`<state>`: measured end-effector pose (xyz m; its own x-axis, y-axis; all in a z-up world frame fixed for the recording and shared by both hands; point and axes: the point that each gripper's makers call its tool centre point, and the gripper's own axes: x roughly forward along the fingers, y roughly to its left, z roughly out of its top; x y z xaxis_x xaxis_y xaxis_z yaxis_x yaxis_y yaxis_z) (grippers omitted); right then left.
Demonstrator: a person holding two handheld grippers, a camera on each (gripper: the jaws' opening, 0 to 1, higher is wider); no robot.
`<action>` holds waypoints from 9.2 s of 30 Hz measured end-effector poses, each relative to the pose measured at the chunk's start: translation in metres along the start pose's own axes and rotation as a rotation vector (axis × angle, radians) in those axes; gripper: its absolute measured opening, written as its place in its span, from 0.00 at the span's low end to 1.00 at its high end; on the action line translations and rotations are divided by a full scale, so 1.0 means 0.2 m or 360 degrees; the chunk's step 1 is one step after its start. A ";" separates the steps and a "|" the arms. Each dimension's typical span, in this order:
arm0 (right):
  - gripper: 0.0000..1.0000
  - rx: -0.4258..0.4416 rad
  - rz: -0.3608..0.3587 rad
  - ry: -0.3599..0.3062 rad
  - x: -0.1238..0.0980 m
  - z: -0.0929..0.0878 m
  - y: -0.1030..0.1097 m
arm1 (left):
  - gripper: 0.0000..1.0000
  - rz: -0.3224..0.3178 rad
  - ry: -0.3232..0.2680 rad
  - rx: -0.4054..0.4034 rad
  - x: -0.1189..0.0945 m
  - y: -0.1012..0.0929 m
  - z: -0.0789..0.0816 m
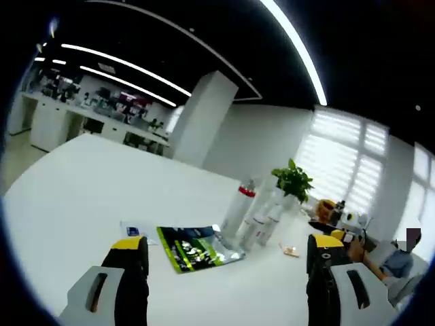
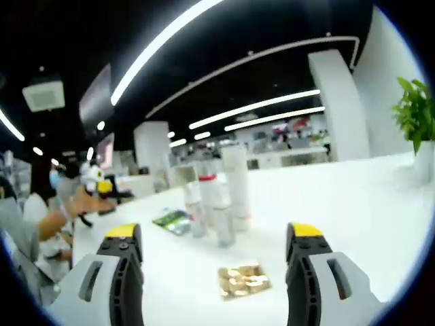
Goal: Arrange the skincare products in the storage area until every visible bottle or jar stands upright without overlapping.
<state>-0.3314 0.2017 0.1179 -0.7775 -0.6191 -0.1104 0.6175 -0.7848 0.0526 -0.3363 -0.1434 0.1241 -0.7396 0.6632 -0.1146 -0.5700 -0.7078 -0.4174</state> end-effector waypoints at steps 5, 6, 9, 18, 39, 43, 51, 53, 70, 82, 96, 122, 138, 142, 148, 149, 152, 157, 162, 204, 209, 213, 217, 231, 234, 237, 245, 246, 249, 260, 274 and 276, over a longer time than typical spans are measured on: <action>0.76 -0.0276 -0.0048 0.0165 0.03 -0.17 -0.02 | 1.00 -0.0024 -0.0103 0.0178 -0.09 -0.13 -0.05; 0.74 -0.0310 -0.0035 0.0195 0.03 -0.20 -0.01 | 1.00 -0.0029 -0.0123 0.0199 -0.12 -0.16 -0.06; 0.71 -0.0374 0.0016 0.0278 0.03 -0.26 0.03 | 0.99 -0.0038 -0.0261 0.0235 -0.21 -0.23 -0.05; 0.67 -0.0154 0.0008 0.0537 0.06 -0.44 -0.02 | 0.91 0.0101 -0.0572 0.0328 -0.52 -0.32 -0.19; 0.36 -0.0166 -0.0031 0.0460 0.08 -0.48 -0.03 | 0.84 0.0282 -0.0705 0.0419 -0.72 -0.22 -0.20; 0.04 -0.0204 -0.0015 0.0403 0.11 -0.45 -0.03 | 0.84 0.0276 -0.0706 0.0437 -0.71 -0.24 -0.20; 0.01 -0.0137 -0.0003 0.0445 0.10 -0.46 -0.03 | 0.83 0.0248 -0.0681 0.0438 -0.66 -0.29 -0.22; 0.00 -0.0142 -0.0069 0.0437 0.09 -0.43 -0.04 | 0.83 0.0245 -0.0678 0.0444 -0.65 -0.30 -0.22; 0.00 0.0095 0.0078 0.0084 -0.03 -0.04 0.13 | 0.83 0.0149 -0.0632 0.0452 -0.57 -0.40 -0.27; 0.00 -0.0458 0.0090 -0.0263 -0.15 0.28 0.57 | 0.85 -0.0286 -0.0504 0.0287 -0.45 -0.69 -0.39; 0.00 -0.2247 -0.0084 -0.0720 -0.26 0.26 1.33 | 0.81 -0.1057 -0.0293 -0.0384 -0.46 -1.09 -0.52; 0.00 -0.3143 -0.0003 -0.0834 -0.15 -0.04 1.46 | 0.01 -0.0994 -0.0338 -0.0787 -0.41 -0.93 -0.50; 0.00 -0.2897 -0.0079 -0.0912 -0.23 0.05 1.42 | 0.00 -0.0816 -0.0378 -0.0693 -0.46 -0.78 -0.44; 0.00 -0.2764 -0.0240 -0.0909 -0.28 0.14 1.32 | 0.00 -0.0744 -0.0424 -0.0682 -0.50 -0.71 -0.40; 0.00 -0.2175 -0.0435 -0.0513 -0.28 0.13 0.96 | 0.00 -0.0647 -0.0449 -0.0627 -0.57 -0.64 -0.35; 0.00 -0.2066 -0.0454 -0.0441 -0.27 0.11 0.91 | 0.00 -0.0638 -0.0448 -0.0625 -0.58 -0.63 -0.34; 0.00 -0.1500 -0.0433 -0.0223 -0.25 -0.05 0.75 | 0.00 -0.0646 -0.0476 -0.0683 -0.62 -0.61 -0.31; 0.00 -0.0912 -0.0334 -0.0011 -0.22 -0.23 0.66 | 0.00 -0.0510 -0.0478 -0.0675 -0.65 -0.51 -0.25; 0.00 -0.0489 -0.0180 0.0177 -0.18 -0.34 0.65 | 0.00 -0.0279 -0.0447 -0.0590 -0.63 -0.31 -0.17; 0.00 -0.0068 -0.0339 -0.0276 -0.48 -0.14 0.55 | 0.01 0.0383 0.0448 -0.1302 0.03 0.52 -0.29; 0.00 -0.0099 -0.0295 -0.0268 -0.47 -0.14 0.58 | 0.01 0.0335 0.0470 -0.1420 0.04 0.56 -0.29; 0.00 -0.0110 -0.0287 -0.0287 -0.48 -0.13 0.59 | 0.02 0.0379 0.0471 -0.1371 0.04 0.55 -0.32; 0.00 -0.0141 -0.0295 -0.0300 -0.49 -0.12 0.58 | 0.03 0.0372 0.0490 -0.1335 0.05 0.56 -0.33; 0.00 -0.0212 -0.0350 -0.0347 -0.51 -0.09 0.56 | 0.12 0.0346 0.0455 -0.1182 0.07 0.47 -0.34; 0.00 -0.0215 -0.0360 -0.0352 -0.52 -0.09 0.55 | 0.18 0.0355 0.0437 -0.1137 0.07 0.46 -0.32; 0.00 -0.0225 -0.0369 -0.0360 -0.53 -0.09 0.55 | 0.22 0.0372 0.0425 -0.1089 0.07 0.47 -0.30; 0.00 -0.0234 -0.0374 -0.0366 -0.53 -0.08 0.55 | 0.31 0.0391 0.0376 -0.1047 0.04 0.44 -0.30; 0.00 -0.0234 -0.0374 -0.0369 -0.53 -0.08 0.55 | 0.31 0.0393 0.0358 -0.1035 0.04 0.44 -0.29; 0.00 -0.0234 -0.0375 -0.0368 -0.53 -0.08 0.55 | 0.31 0.0405 0.0304 -0.0975 0.03 0.48 -0.22; 0.00 -0.0260 -0.0293 -0.0363 -0.50 -0.10 0.63 | 0.39 0.0091 -0.0119 -0.0612 -0.01 0.13 0.01; 0.18 -0.0321 -0.0094 -0.0359 -0.32 -0.13 0.81 | 0.70 -0.0058 -0.0210 -0.0436 -0.06 -0.11 -0.10; 0.28 -0.0299 -0.0044 -0.0347 -0.28 -0.13 0.84 | 0.71 -0.0084 -0.0242 -0.0445 -0.06 -0.15 -0.10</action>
<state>-0.1810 0.1057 0.1063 -0.7891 -0.6047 0.1078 0.5910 -0.7953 -0.1347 -0.3030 -0.1256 0.1210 -0.7685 0.6385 0.0412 -0.5044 -0.5651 -0.6529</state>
